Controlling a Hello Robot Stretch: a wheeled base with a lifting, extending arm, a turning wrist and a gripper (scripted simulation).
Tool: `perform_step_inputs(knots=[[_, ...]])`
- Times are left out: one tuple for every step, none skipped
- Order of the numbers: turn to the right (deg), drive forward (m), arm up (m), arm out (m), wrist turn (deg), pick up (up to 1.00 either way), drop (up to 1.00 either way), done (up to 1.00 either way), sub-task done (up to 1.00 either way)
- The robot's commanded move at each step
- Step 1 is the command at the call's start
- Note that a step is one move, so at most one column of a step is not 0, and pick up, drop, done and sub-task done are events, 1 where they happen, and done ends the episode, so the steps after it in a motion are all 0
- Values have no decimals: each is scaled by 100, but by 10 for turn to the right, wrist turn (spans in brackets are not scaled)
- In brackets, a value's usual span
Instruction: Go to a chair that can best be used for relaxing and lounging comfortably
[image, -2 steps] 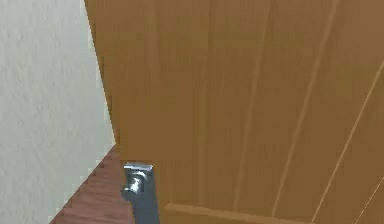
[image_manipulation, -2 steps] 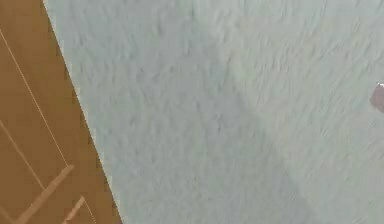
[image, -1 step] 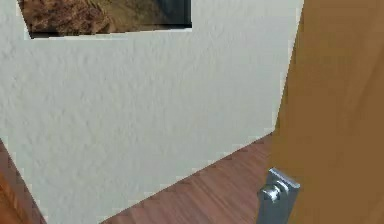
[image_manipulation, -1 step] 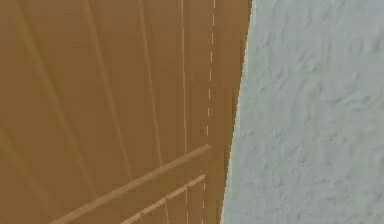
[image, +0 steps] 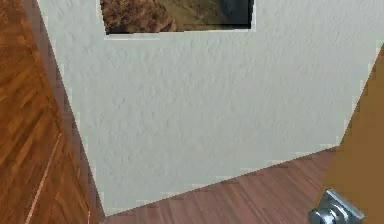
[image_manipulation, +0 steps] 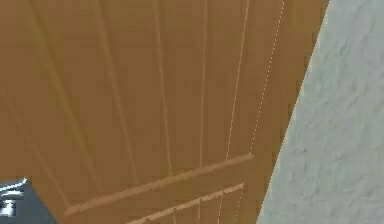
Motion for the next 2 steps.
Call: perform_step_inputs(knots=[[0,45,0,0,0,0,0,0,0],[450,0,0,0,0,0,0,0,0]])
